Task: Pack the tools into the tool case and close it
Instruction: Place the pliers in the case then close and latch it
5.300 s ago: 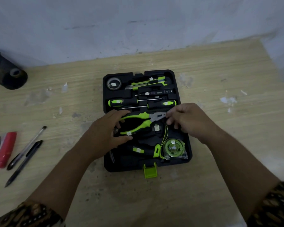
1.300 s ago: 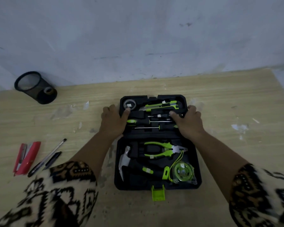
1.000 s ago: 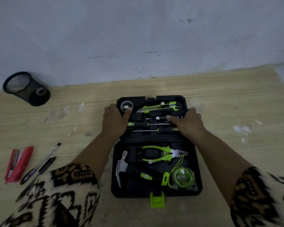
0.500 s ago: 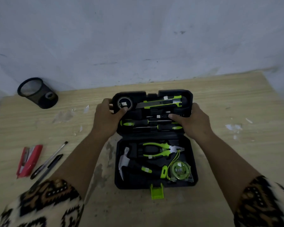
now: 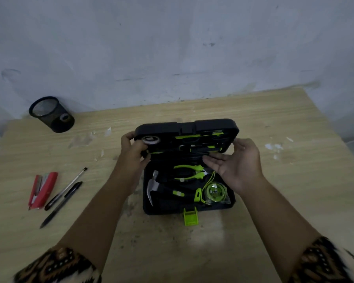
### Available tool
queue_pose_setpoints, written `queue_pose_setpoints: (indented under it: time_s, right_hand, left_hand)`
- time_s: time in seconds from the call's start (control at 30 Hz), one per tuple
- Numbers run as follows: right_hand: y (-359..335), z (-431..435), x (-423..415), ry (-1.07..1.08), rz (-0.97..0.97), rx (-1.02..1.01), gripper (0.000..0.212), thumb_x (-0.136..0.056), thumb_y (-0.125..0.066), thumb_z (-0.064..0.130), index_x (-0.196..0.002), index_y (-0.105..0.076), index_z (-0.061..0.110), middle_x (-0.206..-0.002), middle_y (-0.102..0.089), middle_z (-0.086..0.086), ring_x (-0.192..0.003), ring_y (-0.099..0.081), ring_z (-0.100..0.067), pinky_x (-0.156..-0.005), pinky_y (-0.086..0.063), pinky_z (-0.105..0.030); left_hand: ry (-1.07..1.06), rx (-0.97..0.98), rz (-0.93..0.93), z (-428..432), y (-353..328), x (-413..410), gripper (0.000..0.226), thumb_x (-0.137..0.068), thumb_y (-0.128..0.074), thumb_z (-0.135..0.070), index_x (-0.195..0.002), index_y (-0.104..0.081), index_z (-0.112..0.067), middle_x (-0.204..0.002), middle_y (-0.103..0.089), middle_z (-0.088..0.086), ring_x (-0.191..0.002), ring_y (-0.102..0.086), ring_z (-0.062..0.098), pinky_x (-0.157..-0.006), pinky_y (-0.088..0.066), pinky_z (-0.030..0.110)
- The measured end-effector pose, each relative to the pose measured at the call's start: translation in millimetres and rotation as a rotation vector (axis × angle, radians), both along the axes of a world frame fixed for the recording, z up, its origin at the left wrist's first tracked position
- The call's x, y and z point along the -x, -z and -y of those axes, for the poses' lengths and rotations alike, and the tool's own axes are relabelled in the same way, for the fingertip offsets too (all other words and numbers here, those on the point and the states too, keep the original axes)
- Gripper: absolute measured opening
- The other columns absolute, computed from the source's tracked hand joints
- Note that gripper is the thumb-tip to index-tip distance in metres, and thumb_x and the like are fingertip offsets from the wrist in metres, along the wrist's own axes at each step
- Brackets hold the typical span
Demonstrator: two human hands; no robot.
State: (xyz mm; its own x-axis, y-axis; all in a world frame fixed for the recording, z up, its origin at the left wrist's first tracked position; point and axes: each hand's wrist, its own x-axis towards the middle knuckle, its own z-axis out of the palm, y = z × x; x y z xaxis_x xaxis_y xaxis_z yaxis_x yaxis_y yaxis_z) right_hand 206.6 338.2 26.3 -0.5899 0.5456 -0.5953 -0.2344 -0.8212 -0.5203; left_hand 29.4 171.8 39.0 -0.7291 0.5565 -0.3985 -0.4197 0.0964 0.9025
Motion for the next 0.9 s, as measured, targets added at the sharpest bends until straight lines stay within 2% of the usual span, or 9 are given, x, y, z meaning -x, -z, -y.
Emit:
queue_pose_setpoints:
  time_s: [0.07, 0.17, 0.27, 0.33, 0.4, 0.5, 0.67, 0.77, 0.9]
  right_hand:
    - [-5.0, 3.6, -2.4, 0.05, -0.09, 0.069, 0.049, -0.092, -0.042, 0.053, -0.133, -0.047, 0.028, -0.129, -0.043, -0.036, -0.117, -0.048, -0.054, -0.103, -0.041, -0.061]
    - [-13.8, 9.0, -0.5, 0.115, -0.094, 0.124, 0.058, -0.088, -0.053, 0.06, -0.127, -0.05, 0.018, -0.126, -0.046, -0.032, -0.112, -0.054, -0.051, -0.097, -0.044, -0.064]
    - [-17.7, 16.4, -1.9, 0.148, -0.085, 0.152, 0.044, -0.09, -0.062, 0.044, -0.116, -0.052, 0.011, -0.125, -0.049, -0.026, -0.112, -0.059, -0.044, -0.094, -0.049, -0.061]
    - [-15.2, 21.7, -6.0, 0.15, -0.076, 0.142, 0.025, -0.091, -0.061, 0.033, -0.097, -0.054, 0.01, -0.117, -0.053, -0.02, -0.111, -0.06, -0.039, -0.093, -0.05, -0.059]
    - [-9.7, 26.0, -13.5, 0.127, -0.072, 0.115, 0.015, -0.09, -0.058, 0.026, -0.089, -0.057, 0.011, -0.109, -0.059, -0.018, -0.108, -0.062, -0.036, -0.094, -0.051, -0.056]
    - [-0.2, 31.3, -24.8, 0.114, -0.072, 0.104, 0.02, -0.088, -0.055, 0.021, -0.102, -0.061, 0.008, -0.109, -0.066, -0.015, -0.105, -0.064, -0.033, -0.088, -0.056, -0.047]
    - [7.8, 35.2, -38.4, 0.066, 0.057, 0.043, 0.022, -0.088, -0.054, 0.015, -0.106, -0.063, 0.006, -0.1, -0.069, -0.011, -0.091, -0.068, -0.025, -0.078, -0.059, -0.036]
    - [17.1, 36.5, -45.5, -0.032, 0.199, -0.087, 0.018, -0.09, -0.058, 0.014, -0.104, -0.067, 0.007, -0.1, -0.073, -0.01, -0.088, -0.071, -0.023, -0.07, -0.059, -0.033]
    - [27.4, 40.7, -55.3, -0.17, 0.58, -0.446, 0.021, -0.086, -0.07, 0.029, -0.095, -0.07, 0.011, -0.099, -0.074, -0.008, -0.092, -0.071, -0.024, -0.082, -0.058, -0.041]
  left_hand:
    - [-0.15, -0.109, 0.177, 1.9, -2.4, -11.4, 0.017, -0.098, -0.045, -0.024, -0.11, -0.055, -0.02, -0.115, -0.055, 0.006, -0.116, -0.054, 0.023, -0.1, -0.048, 0.036]
    - [-0.299, -0.155, 0.312, 2.3, -1.5, -28.1, 0.037, -0.097, -0.047, -0.048, -0.115, -0.057, -0.017, -0.123, -0.054, 0.009, -0.117, -0.056, 0.027, -0.102, -0.049, 0.04]
    - [-0.379, -0.198, 0.37, 1.5, -0.1, -38.3, 0.042, -0.098, -0.053, -0.037, -0.129, -0.049, -0.009, -0.129, -0.052, 0.013, -0.113, -0.058, 0.026, -0.087, -0.058, 0.037]
    - [-0.393, -0.252, 0.422, 4.1, -3.0, -43.9, 0.028, -0.098, -0.052, -0.026, -0.115, -0.054, -0.004, -0.117, -0.057, 0.012, -0.105, -0.06, 0.022, -0.077, -0.06, 0.033]
    - [-0.397, -0.259, 0.472, 10.9, -4.1, -50.4, 0.02, -0.096, -0.05, -0.019, -0.106, -0.058, -0.004, -0.111, -0.061, 0.012, -0.105, -0.062, 0.024, -0.081, -0.059, 0.035]
    - [-0.388, -0.257, 0.51, 23.6, 0.7, -58.2, 0.03, -0.095, -0.049, -0.016, -0.118, -0.057, 0.001, -0.119, -0.064, 0.016, -0.112, -0.062, 0.029, -0.087, -0.058, 0.041]
    - [-0.269, -0.033, 0.358, 42.8, 15.8, -63.0, 0.03, -0.098, -0.053, -0.02, -0.121, -0.061, -0.003, -0.119, -0.068, 0.01, -0.111, -0.064, 0.021, -0.085, -0.055, 0.035]
    - [-0.11, 0.095, 0.249, 55.6, 23.8, -58.5, 0.027, -0.096, -0.057, -0.023, -0.113, -0.068, -0.005, -0.11, -0.073, 0.009, -0.101, -0.069, 0.02, -0.082, -0.055, 0.033]
    - [0.024, 0.286, 0.071, 65.7, 29.2, -55.1, 0.025, -0.094, -0.06, -0.031, -0.1, -0.071, -0.009, -0.098, -0.076, 0.007, -0.089, -0.072, 0.016, -0.074, -0.058, 0.03]
